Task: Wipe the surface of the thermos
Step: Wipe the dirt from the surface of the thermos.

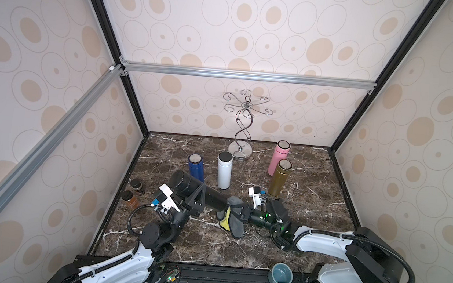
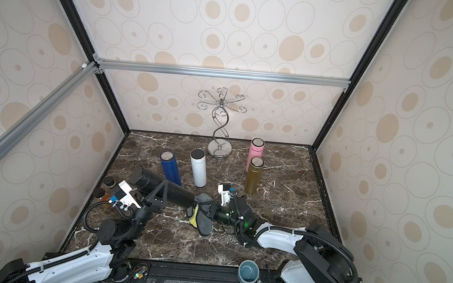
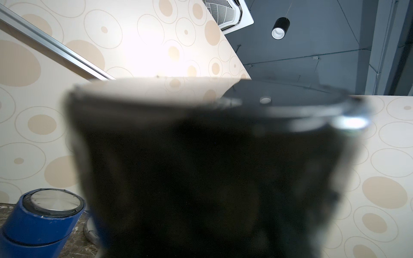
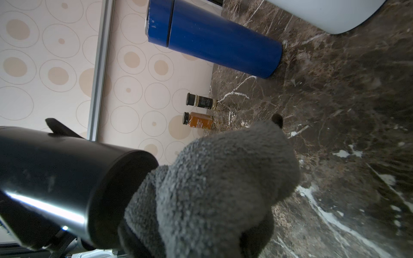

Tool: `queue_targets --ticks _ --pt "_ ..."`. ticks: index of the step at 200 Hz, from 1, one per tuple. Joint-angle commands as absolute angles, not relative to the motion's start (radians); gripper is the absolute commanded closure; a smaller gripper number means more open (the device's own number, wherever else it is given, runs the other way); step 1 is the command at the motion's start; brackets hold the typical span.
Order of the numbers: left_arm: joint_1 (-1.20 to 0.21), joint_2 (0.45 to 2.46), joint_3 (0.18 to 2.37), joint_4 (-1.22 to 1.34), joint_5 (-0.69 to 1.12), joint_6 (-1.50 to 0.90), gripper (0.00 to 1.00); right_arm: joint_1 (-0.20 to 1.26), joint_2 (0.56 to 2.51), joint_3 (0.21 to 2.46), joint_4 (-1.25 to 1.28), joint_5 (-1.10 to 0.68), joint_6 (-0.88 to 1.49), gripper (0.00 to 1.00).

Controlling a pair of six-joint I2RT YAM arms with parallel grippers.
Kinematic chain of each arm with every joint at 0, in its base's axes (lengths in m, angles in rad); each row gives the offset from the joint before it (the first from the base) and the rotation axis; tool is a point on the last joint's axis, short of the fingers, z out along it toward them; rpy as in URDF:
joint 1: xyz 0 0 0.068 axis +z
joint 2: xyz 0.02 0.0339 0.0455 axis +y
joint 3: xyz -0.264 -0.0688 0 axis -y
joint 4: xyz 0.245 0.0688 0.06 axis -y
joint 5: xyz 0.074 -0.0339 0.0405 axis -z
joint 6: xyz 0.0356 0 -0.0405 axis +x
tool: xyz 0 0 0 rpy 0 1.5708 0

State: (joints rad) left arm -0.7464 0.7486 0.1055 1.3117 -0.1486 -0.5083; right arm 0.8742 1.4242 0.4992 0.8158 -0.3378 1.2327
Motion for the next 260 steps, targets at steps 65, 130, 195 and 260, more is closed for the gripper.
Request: queue_targets --ticks 65,130,195,260 --pt "-0.745 0.759 0.138 1.401 -0.153 -0.514 1.00 0.979 1.341 0.697 0.607 -0.363 1.036 1.00" --pt "-0.744 0.784 0.156 1.425 -0.148 -0.506 1.00 1.045 1.373 0.708 0.539 -0.352 0.986 1.00" --pt "-0.745 0.795 0.153 1.426 -0.172 -0.483 1.00 1.067 1.298 0.695 0.428 -0.356 0.935 1.00" --pt "-0.745 0.829 0.169 1.454 -0.151 -0.490 1.00 1.106 1.309 0.768 0.330 -0.373 0.876 1.00"
